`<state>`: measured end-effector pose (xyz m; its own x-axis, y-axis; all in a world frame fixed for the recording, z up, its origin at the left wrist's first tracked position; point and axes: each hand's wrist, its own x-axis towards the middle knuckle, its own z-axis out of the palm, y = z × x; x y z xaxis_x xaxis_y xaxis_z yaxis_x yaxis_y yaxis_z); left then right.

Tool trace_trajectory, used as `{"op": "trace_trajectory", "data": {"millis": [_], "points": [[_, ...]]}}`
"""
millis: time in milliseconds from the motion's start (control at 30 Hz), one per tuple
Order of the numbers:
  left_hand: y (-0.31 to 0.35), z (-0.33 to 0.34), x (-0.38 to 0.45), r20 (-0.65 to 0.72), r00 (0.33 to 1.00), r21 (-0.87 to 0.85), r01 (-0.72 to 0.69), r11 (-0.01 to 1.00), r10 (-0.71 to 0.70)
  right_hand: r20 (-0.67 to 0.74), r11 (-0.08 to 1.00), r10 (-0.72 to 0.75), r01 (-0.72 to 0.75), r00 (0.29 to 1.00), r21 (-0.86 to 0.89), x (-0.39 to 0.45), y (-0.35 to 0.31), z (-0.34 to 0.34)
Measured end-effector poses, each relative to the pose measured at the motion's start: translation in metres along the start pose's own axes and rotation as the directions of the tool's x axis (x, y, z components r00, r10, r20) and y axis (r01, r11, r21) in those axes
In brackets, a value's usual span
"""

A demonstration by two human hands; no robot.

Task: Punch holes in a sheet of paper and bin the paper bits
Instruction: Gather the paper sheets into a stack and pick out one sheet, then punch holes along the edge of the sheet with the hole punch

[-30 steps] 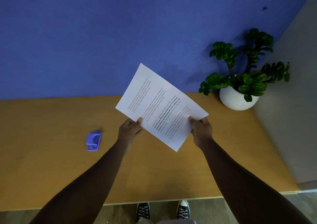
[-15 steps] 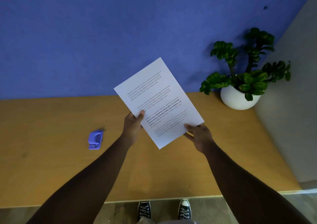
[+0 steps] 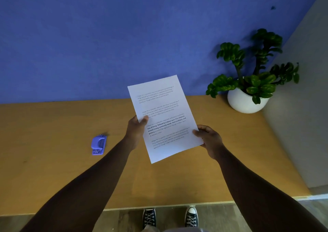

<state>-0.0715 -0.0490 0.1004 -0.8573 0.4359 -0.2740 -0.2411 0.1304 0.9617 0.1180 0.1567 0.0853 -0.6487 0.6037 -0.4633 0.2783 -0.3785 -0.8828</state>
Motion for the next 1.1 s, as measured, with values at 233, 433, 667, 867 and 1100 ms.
{"op": "trace_trajectory", "data": {"millis": [233,433,667,867,1100], "points": [[-0.007,0.001,0.009,0.073,0.996,0.046,0.053,0.998,-0.056,0.053,0.999,0.03,-0.029,0.998,-0.025,0.007,-0.005,0.007],[-0.015,0.002,0.017,0.105,0.991,0.11,0.073,0.991,-0.085,0.046,0.997,0.042,-0.039,0.998,-0.07,0.021,-0.006,0.012],[-0.027,0.007,0.023,0.115,0.978,0.204,0.148,0.968,-0.173,0.032,0.981,0.029,-0.022,0.999,-0.193,0.033,0.002,0.013],[-0.045,-0.004,0.027,0.089,0.965,0.192,0.228,0.955,-0.248,-0.036,0.968,0.006,-0.015,0.999,-0.25,0.039,0.008,0.014],[-0.068,-0.052,0.042,-0.324,0.933,0.413,0.288,0.864,-0.156,-0.097,0.951,0.047,-0.074,0.994,-0.301,0.047,0.018,0.013]]}}
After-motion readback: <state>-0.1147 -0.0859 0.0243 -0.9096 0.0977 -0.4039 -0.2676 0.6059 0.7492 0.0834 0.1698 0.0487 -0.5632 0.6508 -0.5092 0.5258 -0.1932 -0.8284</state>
